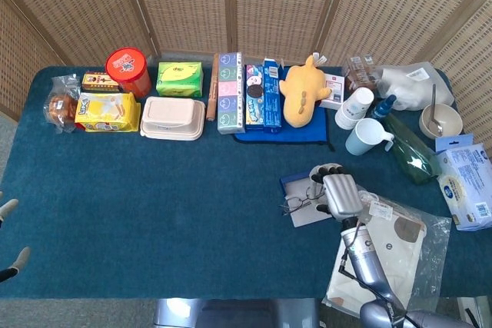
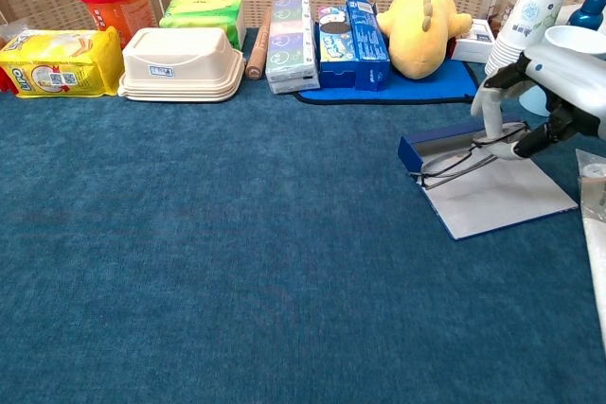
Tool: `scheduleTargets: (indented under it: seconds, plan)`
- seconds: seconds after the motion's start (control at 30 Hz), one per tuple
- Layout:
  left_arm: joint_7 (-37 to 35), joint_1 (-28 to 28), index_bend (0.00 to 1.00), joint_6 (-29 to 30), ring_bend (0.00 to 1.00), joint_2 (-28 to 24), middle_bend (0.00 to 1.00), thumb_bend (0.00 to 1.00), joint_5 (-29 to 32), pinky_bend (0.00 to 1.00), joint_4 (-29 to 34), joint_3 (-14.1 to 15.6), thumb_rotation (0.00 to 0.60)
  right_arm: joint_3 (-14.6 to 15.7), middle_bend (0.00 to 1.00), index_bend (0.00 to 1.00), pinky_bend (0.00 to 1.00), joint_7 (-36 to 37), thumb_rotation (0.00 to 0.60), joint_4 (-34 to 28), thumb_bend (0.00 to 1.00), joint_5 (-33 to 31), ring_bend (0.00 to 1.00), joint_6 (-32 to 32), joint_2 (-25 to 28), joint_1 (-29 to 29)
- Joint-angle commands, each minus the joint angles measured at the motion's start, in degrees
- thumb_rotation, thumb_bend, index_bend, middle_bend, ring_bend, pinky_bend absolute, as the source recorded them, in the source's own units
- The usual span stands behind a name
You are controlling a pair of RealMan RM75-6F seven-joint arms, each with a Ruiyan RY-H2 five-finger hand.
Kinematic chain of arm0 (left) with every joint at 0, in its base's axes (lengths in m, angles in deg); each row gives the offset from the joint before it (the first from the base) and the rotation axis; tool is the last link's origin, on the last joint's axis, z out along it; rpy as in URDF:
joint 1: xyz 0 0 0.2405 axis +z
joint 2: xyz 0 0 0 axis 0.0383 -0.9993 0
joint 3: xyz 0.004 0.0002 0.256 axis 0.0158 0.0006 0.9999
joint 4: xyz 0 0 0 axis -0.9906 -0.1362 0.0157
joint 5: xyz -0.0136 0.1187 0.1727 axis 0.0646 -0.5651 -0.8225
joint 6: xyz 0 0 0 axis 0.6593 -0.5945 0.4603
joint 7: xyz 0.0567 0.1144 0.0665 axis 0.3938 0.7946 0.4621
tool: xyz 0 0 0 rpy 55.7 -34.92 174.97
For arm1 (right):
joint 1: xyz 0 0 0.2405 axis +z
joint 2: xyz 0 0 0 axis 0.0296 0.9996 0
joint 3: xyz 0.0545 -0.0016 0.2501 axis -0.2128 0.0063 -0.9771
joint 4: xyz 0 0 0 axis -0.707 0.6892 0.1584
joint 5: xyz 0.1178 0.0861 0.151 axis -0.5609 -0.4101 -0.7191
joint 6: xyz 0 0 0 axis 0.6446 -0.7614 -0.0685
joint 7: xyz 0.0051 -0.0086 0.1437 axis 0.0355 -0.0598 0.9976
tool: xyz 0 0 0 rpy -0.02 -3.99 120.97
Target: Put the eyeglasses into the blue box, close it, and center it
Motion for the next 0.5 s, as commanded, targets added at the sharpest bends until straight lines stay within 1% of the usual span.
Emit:
scheduleTargets:
  seconds: [0.03,0.17,0.5]
  plan:
    - [0.0,0.0,0.11,0.0,0.0,-0.1,0.03,0.28,0.0,0.0,0.0,0.0,0.6,-0.4,0.41,0.68,0.26,0.0,0.6,1.5,0.29,-1.2,0.3,0.6,-0.5,0.6]
    - [0.0,0.0,0.11,0.0,0.0,-0.1,0.03,0.28,-0.1,0.0,0.1,0.0,0.6,-0.7,0.41,0.68,0.26,0.4,0.6,3.0,0.29,-2.5,0.3,0.9,-1.0,1.0]
    - [-0.2,0.4,0.11,0.4,0.0,-0.3,0.03,0.28,-0.3,0.0,0.1,0.2,0.6,-0.3,0.41,0.67,0.26,0.7,0.6,8.0,0.28,-4.0,0.3,1.6,-2.9,1.9]
